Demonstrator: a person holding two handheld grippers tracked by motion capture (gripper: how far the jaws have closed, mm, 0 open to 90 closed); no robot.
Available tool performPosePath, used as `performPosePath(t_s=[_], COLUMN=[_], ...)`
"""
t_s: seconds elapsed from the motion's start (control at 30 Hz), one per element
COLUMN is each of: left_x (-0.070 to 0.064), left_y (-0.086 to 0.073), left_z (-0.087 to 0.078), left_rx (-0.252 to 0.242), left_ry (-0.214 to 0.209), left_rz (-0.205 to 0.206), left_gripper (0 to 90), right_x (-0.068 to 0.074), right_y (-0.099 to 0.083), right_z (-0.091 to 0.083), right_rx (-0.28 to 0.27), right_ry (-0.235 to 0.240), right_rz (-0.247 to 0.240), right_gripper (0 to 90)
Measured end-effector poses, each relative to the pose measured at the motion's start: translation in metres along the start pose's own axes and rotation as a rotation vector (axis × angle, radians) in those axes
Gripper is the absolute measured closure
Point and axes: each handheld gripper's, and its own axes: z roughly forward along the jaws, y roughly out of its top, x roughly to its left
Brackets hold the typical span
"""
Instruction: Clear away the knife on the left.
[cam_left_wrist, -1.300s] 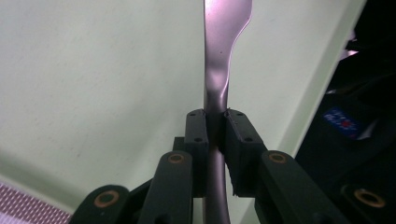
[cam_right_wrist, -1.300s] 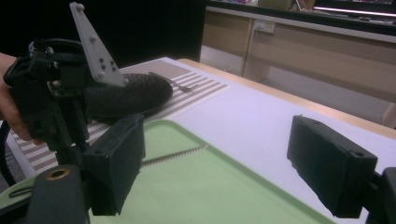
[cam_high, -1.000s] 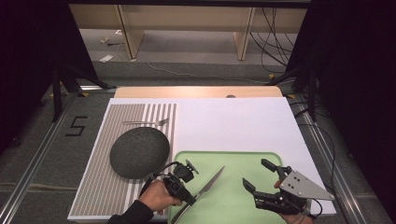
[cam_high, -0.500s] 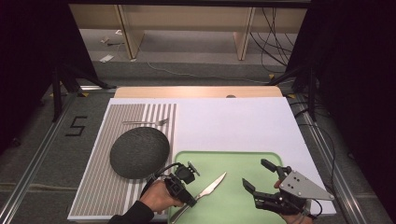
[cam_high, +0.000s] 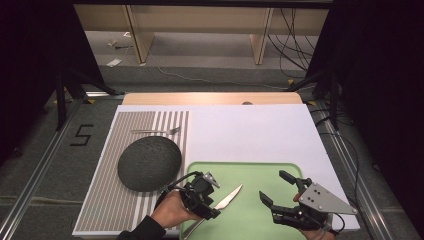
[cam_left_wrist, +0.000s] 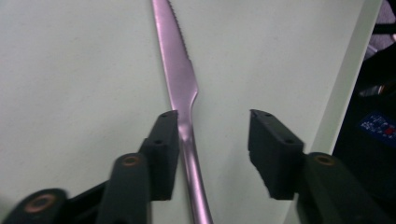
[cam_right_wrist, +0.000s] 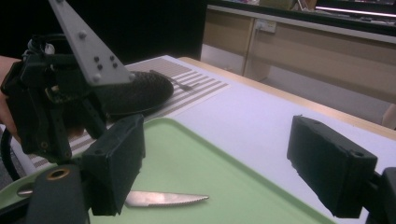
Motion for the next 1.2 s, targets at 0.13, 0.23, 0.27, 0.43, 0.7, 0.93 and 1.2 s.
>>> performPosePath(t_s=[0.13,0.23,0.27,0.43,0.7,0.93,1.2], left_x=[-0.006,-0.008,-0.009,-0.008,-0.009,-0.008,-0.003], left_y=[0.002,0.003,0.004,0.006,0.006,0.006,0.005], left_z=[0.012,0.019,0.023,0.027,0.037,0.036,0.034], left_rx=[0.013,0.036,0.043,0.047,0.062,0.059,0.051], left_ry=[0.003,0.023,0.021,0.029,0.042,0.048,0.065], left_rz=[0.059,0.096,0.104,0.1,0.106,0.09,0.072], left_gripper=[68.4,77.7,80.8,86.6,89.5,89.6,89.6], right_x=[0.0,0.0,0.0,0.0,0.0,0.0,0.0], right_y=[0.0,0.0,0.0,0.0,0.0,0.0,0.0], right_z=[0.0,0.0,0.0,0.0,0.0,0.0,0.0], right_rx=[0.0,0.0,0.0,0.0,-0.001,0.0,0.0], right_ry=[-0.001,-0.001,-0.001,-0.001,0.0,0.0,-0.001], right_rz=[0.001,-0.001,-0.001,0.0,0.0,-0.001,-0.001], right_gripper=[20.2,20.2,20.2,20.2,20.2,20.2,20.2])
